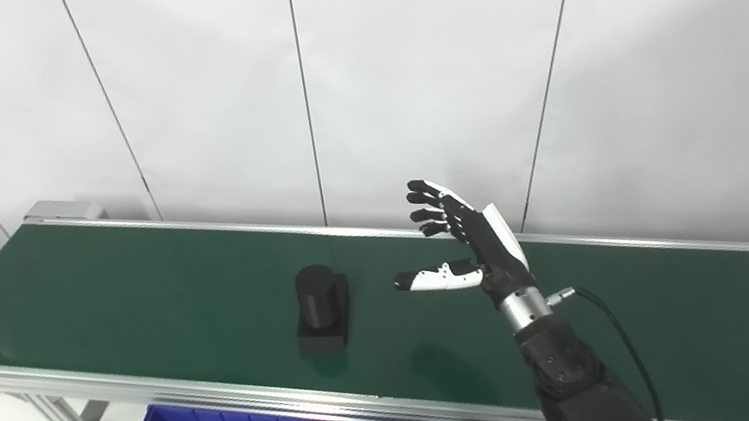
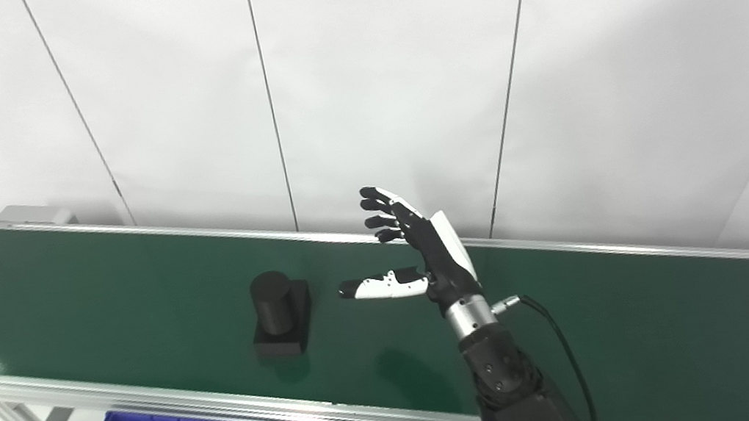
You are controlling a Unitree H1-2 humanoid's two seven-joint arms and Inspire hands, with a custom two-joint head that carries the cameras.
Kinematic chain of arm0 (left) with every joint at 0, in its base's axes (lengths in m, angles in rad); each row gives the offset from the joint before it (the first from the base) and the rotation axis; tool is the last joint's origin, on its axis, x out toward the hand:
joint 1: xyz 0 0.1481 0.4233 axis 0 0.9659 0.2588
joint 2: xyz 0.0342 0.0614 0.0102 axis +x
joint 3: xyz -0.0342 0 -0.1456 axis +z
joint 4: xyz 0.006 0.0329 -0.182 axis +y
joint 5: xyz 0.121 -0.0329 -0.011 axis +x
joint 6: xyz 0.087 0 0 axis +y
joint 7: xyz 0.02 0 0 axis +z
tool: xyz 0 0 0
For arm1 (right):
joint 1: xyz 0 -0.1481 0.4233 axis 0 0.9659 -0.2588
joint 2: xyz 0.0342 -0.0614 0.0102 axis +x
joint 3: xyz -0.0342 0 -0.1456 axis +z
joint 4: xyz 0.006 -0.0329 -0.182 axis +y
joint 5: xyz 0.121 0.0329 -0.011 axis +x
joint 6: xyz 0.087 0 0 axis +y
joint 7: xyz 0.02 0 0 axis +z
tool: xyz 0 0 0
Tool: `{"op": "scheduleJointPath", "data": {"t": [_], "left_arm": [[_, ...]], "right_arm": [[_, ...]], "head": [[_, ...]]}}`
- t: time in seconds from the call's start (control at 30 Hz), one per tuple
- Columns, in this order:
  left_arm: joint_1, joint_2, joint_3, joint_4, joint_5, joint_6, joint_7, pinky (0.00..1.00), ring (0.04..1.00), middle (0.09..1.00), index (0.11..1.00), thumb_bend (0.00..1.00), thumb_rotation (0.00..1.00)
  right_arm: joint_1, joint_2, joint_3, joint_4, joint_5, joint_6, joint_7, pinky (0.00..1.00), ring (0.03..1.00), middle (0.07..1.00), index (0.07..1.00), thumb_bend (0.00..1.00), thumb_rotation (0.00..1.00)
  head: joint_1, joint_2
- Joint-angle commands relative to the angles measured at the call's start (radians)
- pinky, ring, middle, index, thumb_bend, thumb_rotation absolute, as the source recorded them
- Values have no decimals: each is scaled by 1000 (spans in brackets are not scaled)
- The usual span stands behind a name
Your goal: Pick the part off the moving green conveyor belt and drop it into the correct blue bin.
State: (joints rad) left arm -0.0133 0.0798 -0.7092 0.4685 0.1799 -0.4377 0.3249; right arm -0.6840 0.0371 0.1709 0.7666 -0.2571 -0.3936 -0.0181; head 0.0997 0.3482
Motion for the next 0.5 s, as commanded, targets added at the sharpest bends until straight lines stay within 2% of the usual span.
{"op": "scheduleJointPath", "data": {"t": [0.0,0.13,0.33,0.47], "left_arm": [[-2,-15,-4,-34,0,-32,-1,805,944,947,956,1000,914],[-1,-19,-7,-46,1,-32,0,809,946,950,953,1000,912],[-1,-24,-15,-48,0,-32,3,882,926,942,948,1000,907],[4,-28,-14,-53,8,-32,4,842,943,945,948,1000,912]], "right_arm": [[-69,9,10,5,-24,-5,-31,647,767,840,869,1000,372],[-88,14,21,56,-43,-2,-45,641,755,836,858,1000,362],[-127,23,54,140,-99,-4,-102,602,731,836,843,1000,357],[-150,22,90,179,-155,13,-147,528,699,814,834,1000,384]], "head": [[2,0],[10,1],[9,3],[8,4]]}}
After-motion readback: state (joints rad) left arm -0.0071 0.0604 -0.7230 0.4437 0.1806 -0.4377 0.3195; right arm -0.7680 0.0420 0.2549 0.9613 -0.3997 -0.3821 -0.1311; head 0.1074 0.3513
